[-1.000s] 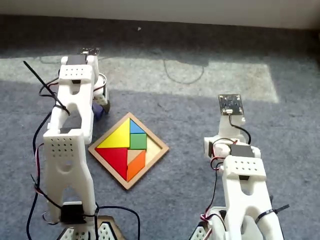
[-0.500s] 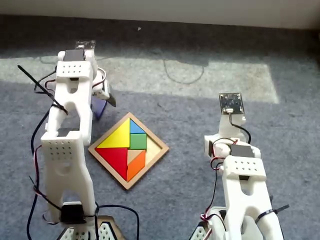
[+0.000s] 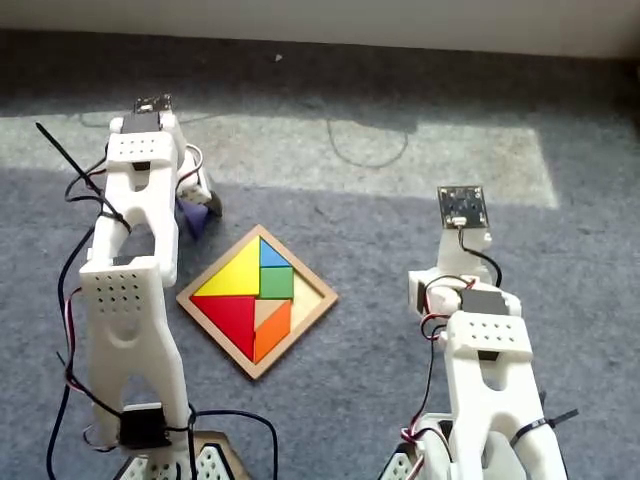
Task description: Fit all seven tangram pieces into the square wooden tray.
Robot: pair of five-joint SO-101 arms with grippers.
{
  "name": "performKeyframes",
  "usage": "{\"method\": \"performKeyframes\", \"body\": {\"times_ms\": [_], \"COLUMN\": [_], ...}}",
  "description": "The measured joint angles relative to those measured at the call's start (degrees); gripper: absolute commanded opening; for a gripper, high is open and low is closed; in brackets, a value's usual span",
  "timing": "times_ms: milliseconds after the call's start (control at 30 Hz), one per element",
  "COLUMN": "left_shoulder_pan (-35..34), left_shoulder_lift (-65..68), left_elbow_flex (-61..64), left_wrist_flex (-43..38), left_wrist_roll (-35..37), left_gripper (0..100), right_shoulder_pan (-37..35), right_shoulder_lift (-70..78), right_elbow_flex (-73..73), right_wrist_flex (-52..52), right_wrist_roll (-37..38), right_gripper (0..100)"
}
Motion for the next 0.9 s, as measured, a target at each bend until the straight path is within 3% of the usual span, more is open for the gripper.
{"method": "performKeyframes", "body": {"times_ms": [233,433,767,900], "left_shoulder_pan": [0.0,-0.1,-0.4,-0.2], "left_shoulder_lift": [0.0,0.0,3.5,3.6], "left_elbow_flex": [-1.1,-3.4,-4.7,-4.8], "left_wrist_flex": [-0.4,-0.6,-0.6,-0.6], "left_wrist_roll": [0.1,8.5,9.7,9.7], "left_gripper": [26,26,26,21], "right_shoulder_pan": [0.0,0.0,0.0,0.0], "right_shoulder_lift": [0.0,0.0,0.0,0.0], "right_elbow_flex": [0.0,0.0,0.0,0.0], "right_wrist_flex": [0.0,0.0,0.0,0.0], "right_wrist_roll": [0.0,0.0,0.0,0.0], "right_gripper": [0.6,0.6,0.6,0.6]}}
